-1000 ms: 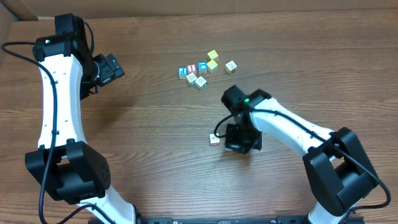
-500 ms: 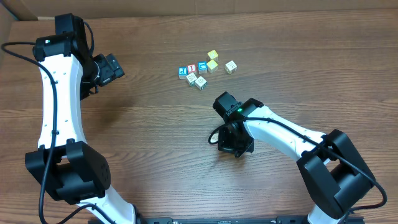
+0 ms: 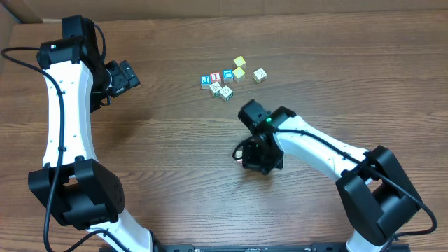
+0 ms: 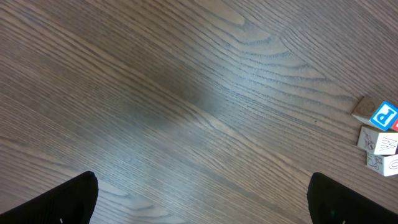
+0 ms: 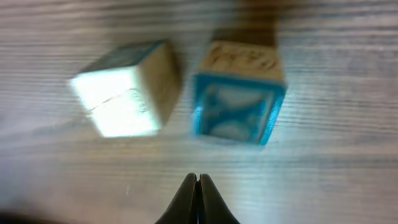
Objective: Flip 3 blocks
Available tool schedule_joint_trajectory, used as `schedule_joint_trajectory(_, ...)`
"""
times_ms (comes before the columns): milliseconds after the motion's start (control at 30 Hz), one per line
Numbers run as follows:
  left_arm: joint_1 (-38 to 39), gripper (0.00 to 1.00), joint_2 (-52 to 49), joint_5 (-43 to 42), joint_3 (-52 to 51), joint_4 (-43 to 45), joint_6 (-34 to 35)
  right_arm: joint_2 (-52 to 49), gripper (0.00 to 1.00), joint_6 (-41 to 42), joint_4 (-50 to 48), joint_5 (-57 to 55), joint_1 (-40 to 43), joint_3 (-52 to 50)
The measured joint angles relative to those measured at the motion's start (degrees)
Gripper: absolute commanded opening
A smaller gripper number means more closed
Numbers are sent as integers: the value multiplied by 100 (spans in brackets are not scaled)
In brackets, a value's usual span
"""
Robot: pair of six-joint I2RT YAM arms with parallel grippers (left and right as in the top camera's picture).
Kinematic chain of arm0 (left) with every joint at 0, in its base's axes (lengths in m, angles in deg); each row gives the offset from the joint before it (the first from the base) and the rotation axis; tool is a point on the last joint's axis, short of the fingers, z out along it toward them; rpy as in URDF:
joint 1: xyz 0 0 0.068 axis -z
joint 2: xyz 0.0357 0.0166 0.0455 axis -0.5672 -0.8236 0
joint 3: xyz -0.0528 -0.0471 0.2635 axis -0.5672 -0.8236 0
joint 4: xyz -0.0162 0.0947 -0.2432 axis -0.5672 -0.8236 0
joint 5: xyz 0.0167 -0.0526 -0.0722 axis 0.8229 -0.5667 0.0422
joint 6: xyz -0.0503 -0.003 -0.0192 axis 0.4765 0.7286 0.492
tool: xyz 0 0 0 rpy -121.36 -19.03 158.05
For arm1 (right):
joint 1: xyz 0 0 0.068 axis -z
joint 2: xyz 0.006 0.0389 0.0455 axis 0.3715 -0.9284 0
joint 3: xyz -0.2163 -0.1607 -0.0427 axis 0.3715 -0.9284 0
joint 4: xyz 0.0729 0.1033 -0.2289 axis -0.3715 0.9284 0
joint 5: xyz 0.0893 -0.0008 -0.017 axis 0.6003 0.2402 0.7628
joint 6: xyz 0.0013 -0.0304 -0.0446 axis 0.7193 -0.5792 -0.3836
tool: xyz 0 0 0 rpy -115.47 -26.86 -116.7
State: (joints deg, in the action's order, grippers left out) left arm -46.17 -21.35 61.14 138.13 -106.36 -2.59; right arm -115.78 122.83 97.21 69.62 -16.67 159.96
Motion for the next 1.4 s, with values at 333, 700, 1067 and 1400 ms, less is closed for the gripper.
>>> schedule_joint_trajectory(333, 0, 100, 0, 2, 0, 0, 0, 7, 4, -511, 1058, -494, 654, 1311)
schedule_joint_trajectory(700, 0, 100, 0, 2, 0, 2, 0, 4, 4, -389, 13, -647, 1322, 28)
schedule_joint_trajectory(1067, 0, 100, 0, 0, 0, 0, 0, 0, 4, -260, -699, -240, 1069, -439)
schedule_joint_trajectory(1400, 0, 100, 0, 0, 0, 2, 0, 0, 4, -245, -763, -225, 791, -439)
